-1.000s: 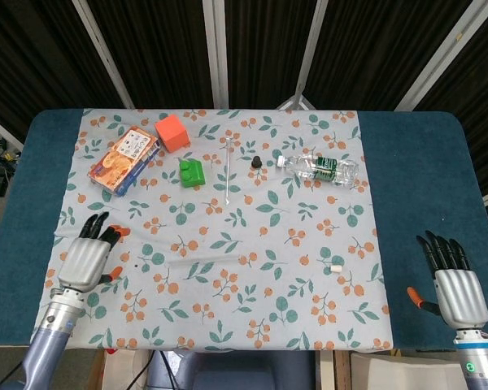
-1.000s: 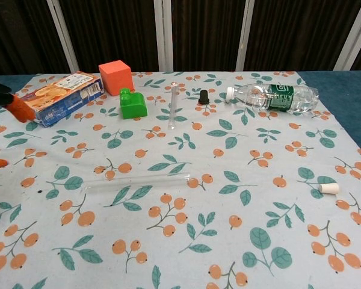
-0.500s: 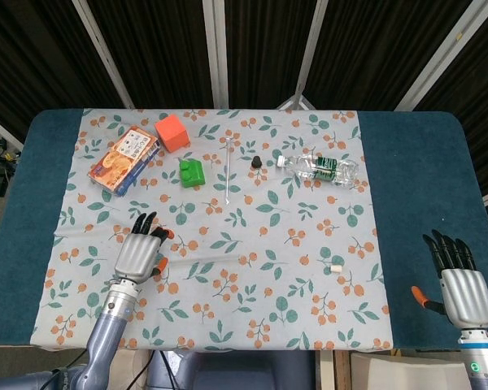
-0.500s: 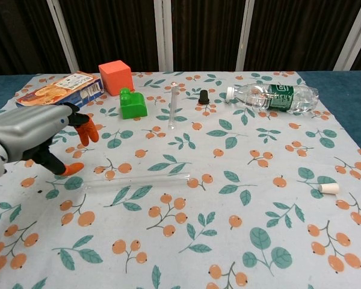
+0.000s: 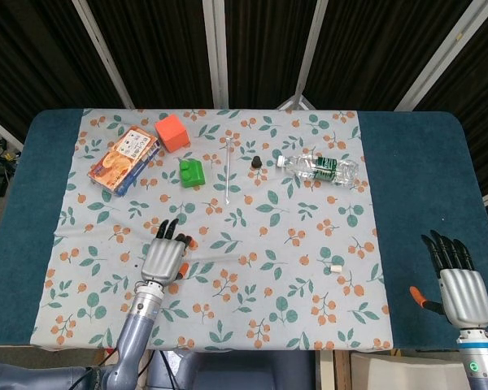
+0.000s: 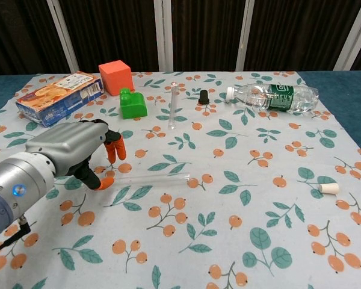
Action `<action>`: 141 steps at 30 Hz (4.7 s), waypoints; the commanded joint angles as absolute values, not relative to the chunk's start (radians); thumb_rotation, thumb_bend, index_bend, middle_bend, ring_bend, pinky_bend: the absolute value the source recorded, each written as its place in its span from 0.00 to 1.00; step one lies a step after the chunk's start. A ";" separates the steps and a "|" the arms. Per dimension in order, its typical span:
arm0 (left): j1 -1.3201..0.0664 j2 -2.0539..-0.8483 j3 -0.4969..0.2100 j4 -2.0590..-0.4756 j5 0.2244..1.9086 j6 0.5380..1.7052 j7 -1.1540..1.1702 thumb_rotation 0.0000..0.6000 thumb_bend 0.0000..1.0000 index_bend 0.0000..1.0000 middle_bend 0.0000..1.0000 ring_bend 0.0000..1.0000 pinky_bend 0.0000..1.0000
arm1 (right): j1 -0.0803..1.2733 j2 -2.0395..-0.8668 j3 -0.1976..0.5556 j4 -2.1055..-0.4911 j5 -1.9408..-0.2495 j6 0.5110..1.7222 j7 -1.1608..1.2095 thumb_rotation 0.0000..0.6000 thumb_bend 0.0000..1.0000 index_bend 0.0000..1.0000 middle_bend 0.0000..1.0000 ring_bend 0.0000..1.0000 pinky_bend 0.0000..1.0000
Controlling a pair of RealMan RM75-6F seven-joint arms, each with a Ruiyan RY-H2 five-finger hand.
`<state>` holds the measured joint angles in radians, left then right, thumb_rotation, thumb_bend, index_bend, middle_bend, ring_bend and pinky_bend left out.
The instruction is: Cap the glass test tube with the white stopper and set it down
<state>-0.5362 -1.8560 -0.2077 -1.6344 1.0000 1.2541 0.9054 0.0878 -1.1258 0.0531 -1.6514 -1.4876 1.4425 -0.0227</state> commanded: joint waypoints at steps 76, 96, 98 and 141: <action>-0.557 -1.823 -0.186 -1.584 1.028 1.309 0.663 1.00 0.68 0.55 0.47 0.09 0.02 | 0.088 -1.126 0.047 -1.670 -1.488 1.431 -0.004 1.00 0.27 0.00 0.00 0.00 0.00; -0.498 -1.584 -0.201 -1.701 1.186 1.303 0.386 1.00 0.69 0.55 0.47 0.09 0.01 | 0.185 -1.177 0.062 -1.690 -1.517 1.321 -0.115 1.00 0.27 0.21 0.04 0.00 0.00; -0.490 -1.556 -0.198 -1.729 1.197 1.305 0.371 1.00 0.69 0.55 0.47 0.09 0.01 | 0.200 -1.196 0.064 -1.677 -1.516 1.303 -0.145 1.00 0.27 0.25 0.06 0.00 0.00; -0.339 -1.371 -0.105 -1.867 1.363 1.396 0.203 1.00 0.69 0.55 0.47 0.09 0.02 | 0.340 -1.522 0.098 -1.430 -1.310 1.118 -0.308 1.00 0.28 0.47 0.12 0.04 0.00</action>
